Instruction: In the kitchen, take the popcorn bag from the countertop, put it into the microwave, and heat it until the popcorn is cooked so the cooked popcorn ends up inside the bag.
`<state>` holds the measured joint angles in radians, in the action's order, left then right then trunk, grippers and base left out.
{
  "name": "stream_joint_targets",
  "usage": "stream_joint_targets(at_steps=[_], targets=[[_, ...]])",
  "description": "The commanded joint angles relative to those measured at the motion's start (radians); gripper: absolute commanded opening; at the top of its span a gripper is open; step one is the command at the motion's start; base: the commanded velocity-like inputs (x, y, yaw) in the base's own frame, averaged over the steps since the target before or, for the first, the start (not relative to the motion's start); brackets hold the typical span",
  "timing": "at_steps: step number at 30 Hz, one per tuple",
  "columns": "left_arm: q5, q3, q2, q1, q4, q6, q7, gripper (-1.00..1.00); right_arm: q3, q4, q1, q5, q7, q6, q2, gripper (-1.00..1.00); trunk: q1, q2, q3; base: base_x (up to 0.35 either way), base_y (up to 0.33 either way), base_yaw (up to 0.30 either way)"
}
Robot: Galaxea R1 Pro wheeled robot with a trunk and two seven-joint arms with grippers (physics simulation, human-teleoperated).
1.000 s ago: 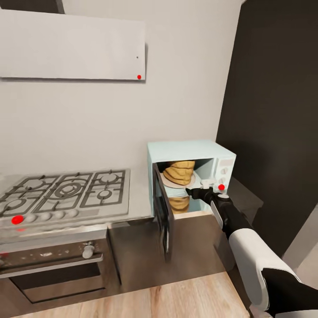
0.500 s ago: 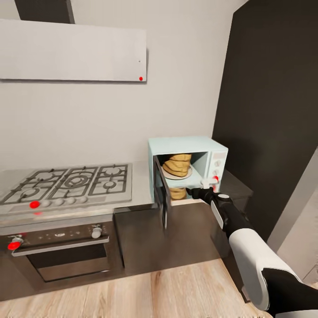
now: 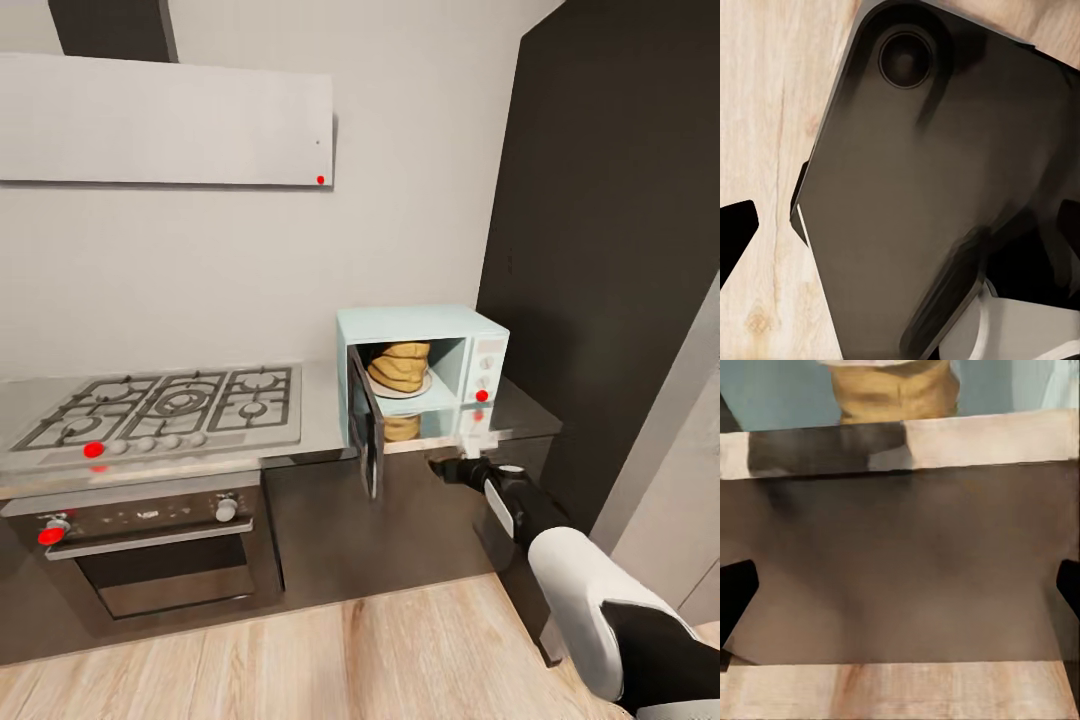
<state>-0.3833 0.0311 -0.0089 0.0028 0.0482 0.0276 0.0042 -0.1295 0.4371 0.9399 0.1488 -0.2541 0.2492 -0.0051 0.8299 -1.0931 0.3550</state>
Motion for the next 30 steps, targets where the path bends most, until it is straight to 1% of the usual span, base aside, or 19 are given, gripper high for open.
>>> stream_joint_targets(at_steps=[1,3,5,8,9,11,13,15,17,20,21,22,23,25,27,28,30], targets=[[-0.003,0.003,0.0,0.0,0.001,0.002,0.0,1.0,-0.008,-0.025,0.0,0.009,-0.009,0.005,-0.012,1.0,0.0,-0.001,0.001,0.0,0.0,0.0],[-0.003,0.003,0.0,0.0,0.002,0.002,0.0,1.0,-0.008,-0.088,0.0,0.009,-0.009,0.003,-0.032,1.0,0.0,-0.001,0.001,0.0,0.0,0.0],[-0.003,0.003,0.0,0.0,0.001,0.002,0.0,1.0,-0.008,-0.14,0.0,0.01,-0.008,0.003,-0.039,1.0,0.0,-0.001,0.001,0.0,0.0,0.0],[-0.003,0.003,0.0,0.0,0.001,0.002,0.0,1.0,-0.007,-0.289,0.0,0.011,-0.002,-0.001,-0.053,1.0,0.0,-0.001,0.001,0.0,0.0,0.0],[-0.003,0.003,0.0,0.0,0.001,0.002,0.0,1.0,-0.006,-0.352,0.0,0.011,-0.001,-0.013,-0.056,1.0,0.0,-0.001,0.001,0.0,0.0,0.0],[-0.003,0.003,0.0,0.0,0.001,0.002,0.0,1.0,-0.005,-0.431,-0.001,0.01,-0.004,-0.047,-0.059,1.0,0.0,-0.001,0.001,0.0,0.0,0.0],[-0.004,0.003,0.0,0.0,0.001,0.002,0.0,1.0,-0.004,-0.457,-0.014,0.008,-0.005,-0.066,-0.066,1.0,0.0,-0.001,0.001,0.0,0.0,0.0],[-0.004,0.003,0.0,0.0,0.001,0.002,0.0,1.0,-0.003,-0.465,-0.07,0.008,-0.005,-0.073,-0.072,1.0,0.0,-0.001,0.001,0.0,0.0,0.0],[-0.004,0.003,0.0,0.0,0.001,0.002,0.0,1.0,-0.003,-0.468,-0.169,0.01,-0.001,-0.076,-0.074,1.0,0.0,-0.001,0.001,0.0,0.0,0.0],[-0.003,0.003,0.0,0.0,0.001,0.002,0.0,1.0,-0.002,-0.469,-0.275,0.011,0.001,-0.082,-0.075,1.0,0.0,-0.001,0.001,0.0,0.0,0.0],[-0.003,0.003,0.0,0.0,0.001,0.002,0.0,1.0,-0.002,-0.469,-0.324,0.01,0.001,-0.096,-0.075,1.0,0.0,-0.001,0.001,0.0,0.0,0.0],[-0.003,0.003,0.0,0.0,0.001,0.002,0.0,1.0,-0.002,-0.469,-0.36,0.01,0.001,-0.11,-0.075,1.0,0.0,-0.001,0.001,0.0,0.0,0.0],[-0.003,0.004,0.0,0.0,0.001,0.002,0.0,1.0,-0.002,-0.469,-0.422,0.009,0.001,-0.129,-0.075,1.0,0.0,-0.001,0.001,0.0,0.0,0.0],[-0.003,0.004,0.0,0.0,0.001,0.002,0.0,1.0,-0.002,-0.469,-0.487,0.009,0.002,-0.139,-0.074,1.0,0.0,-0.001,0.001,0.0,0.0,0.0],[-0.003,0.004,0.0,0.0,0.001,0.002,0.0,1.0,-0.002,-0.469,-0.53,0.008,0.002,-0.142,-0.073,1.0,0.0,-0.001,0.001,0.0,0.0,0.0],[-0.003,0.004,-0.001,0.0,0.001,0.002,0.0,1.0,-0.002,-0.469,-0.561,0.008,0.002,-0.144,-0.073,1.0,0.0,-0.001,0.001,0.0,0.0,0.0],[-0.003,0.004,-0.001,0.0,0.001,0.002,0.0,1.0,-0.002,-0.47,-0.598,0.007,0.003,-0.145,-0.074,1.0,0.0,-0.001,0.001,0.0,0.0,0.0]])
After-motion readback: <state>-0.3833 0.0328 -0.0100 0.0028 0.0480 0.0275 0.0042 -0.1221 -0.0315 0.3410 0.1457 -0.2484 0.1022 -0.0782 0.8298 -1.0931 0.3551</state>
